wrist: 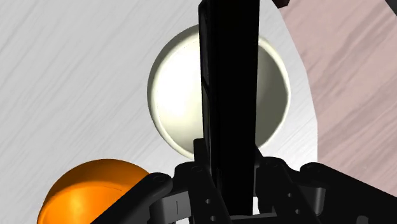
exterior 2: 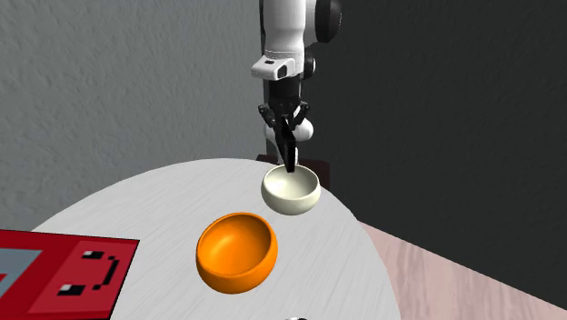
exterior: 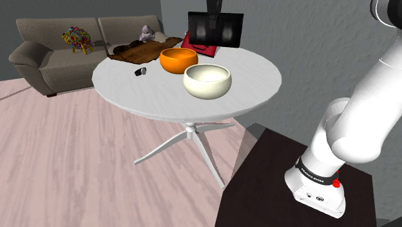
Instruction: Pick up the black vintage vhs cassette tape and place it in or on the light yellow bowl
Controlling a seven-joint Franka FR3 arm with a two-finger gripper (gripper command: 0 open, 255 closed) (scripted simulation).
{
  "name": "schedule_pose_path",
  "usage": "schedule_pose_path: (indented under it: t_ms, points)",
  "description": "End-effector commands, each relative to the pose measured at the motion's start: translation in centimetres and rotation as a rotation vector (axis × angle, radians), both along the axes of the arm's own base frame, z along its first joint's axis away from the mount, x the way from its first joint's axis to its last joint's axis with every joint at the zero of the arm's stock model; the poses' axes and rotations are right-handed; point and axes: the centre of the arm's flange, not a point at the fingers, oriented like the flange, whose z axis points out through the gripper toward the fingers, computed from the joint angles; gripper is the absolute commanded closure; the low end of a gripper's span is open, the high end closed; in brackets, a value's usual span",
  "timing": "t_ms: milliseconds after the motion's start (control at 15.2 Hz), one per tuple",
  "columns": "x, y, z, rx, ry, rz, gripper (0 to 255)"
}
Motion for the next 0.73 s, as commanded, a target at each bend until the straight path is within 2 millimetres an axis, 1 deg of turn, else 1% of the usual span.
schedule_pose_path:
  t_ms: [0, 660]
  points:
    - [-0.1, 2.2, 0.4, 0.000, -0.001, -0.002, 255]
    - [-0.1, 2.2, -4.9, 0.000, -0.001, -0.002, 255]
